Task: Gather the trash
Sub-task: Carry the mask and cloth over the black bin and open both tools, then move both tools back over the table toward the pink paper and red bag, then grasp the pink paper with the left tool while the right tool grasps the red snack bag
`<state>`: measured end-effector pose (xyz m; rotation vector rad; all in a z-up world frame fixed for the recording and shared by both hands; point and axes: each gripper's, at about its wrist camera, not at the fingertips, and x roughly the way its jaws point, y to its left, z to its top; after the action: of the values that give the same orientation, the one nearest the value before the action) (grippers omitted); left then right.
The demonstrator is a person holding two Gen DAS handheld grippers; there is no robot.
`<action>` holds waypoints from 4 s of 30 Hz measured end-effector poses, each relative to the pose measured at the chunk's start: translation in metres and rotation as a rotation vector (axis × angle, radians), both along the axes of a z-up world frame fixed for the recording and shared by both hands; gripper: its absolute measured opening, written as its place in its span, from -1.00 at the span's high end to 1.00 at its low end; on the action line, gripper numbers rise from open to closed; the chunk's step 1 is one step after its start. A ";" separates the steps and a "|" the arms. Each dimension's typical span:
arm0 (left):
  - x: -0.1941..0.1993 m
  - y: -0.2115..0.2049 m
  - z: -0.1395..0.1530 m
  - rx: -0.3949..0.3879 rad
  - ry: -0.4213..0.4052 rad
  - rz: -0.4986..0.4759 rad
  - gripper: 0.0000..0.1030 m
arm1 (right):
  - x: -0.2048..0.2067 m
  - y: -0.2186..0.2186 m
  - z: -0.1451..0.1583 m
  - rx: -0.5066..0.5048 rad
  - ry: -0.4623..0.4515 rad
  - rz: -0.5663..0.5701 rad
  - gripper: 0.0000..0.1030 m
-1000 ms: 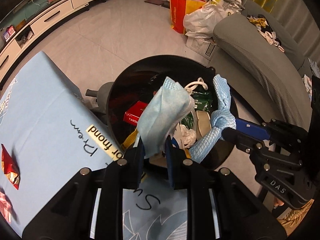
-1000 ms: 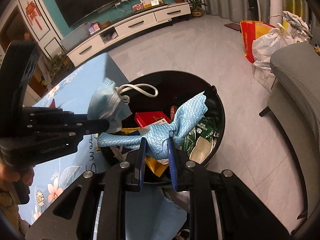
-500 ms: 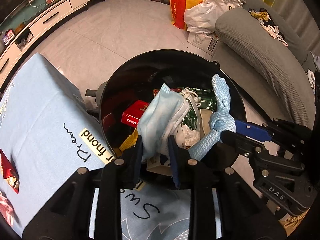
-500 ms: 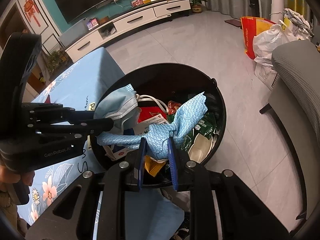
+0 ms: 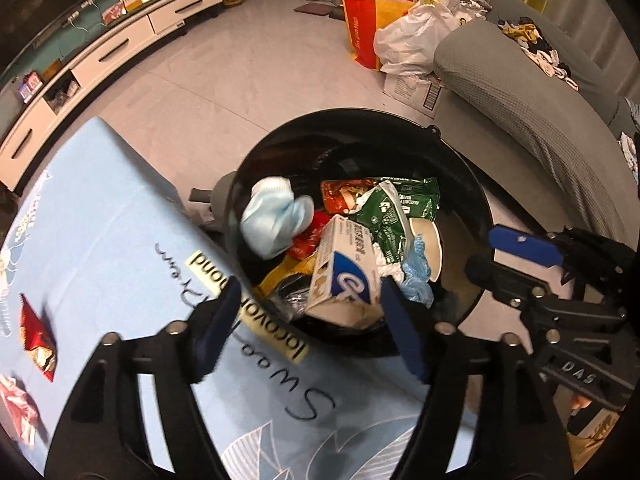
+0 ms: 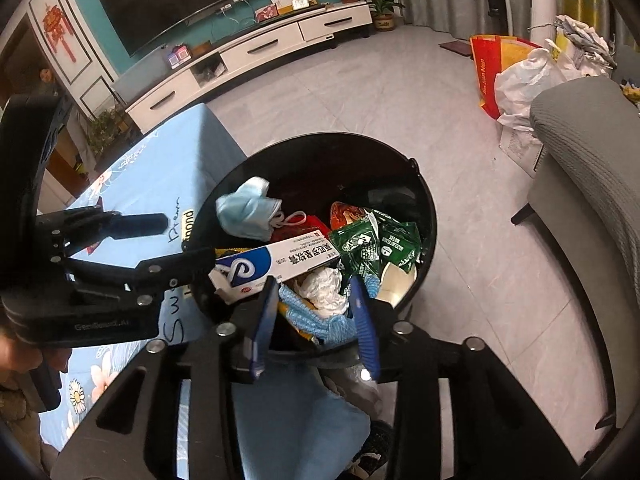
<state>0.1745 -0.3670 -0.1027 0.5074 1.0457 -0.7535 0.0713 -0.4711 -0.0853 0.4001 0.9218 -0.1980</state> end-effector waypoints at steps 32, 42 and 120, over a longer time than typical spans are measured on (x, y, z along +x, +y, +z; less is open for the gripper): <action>-0.120 0.132 0.039 -0.002 -0.131 0.126 -0.94 | -0.084 0.063 0.048 -0.161 0.107 -0.081 -0.94; -0.140 0.164 0.045 -0.049 -0.119 0.145 -0.94 | -0.090 0.095 0.060 -0.212 0.127 -0.026 -0.94; 0.138 0.477 0.021 -0.007 0.214 0.944 -0.94 | 0.269 0.295 0.005 0.075 0.368 0.360 -0.94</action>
<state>0.3125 0.1104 -0.0815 -0.1079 1.3152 0.0341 0.3402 -0.1756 -0.0806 0.2635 1.3489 0.0975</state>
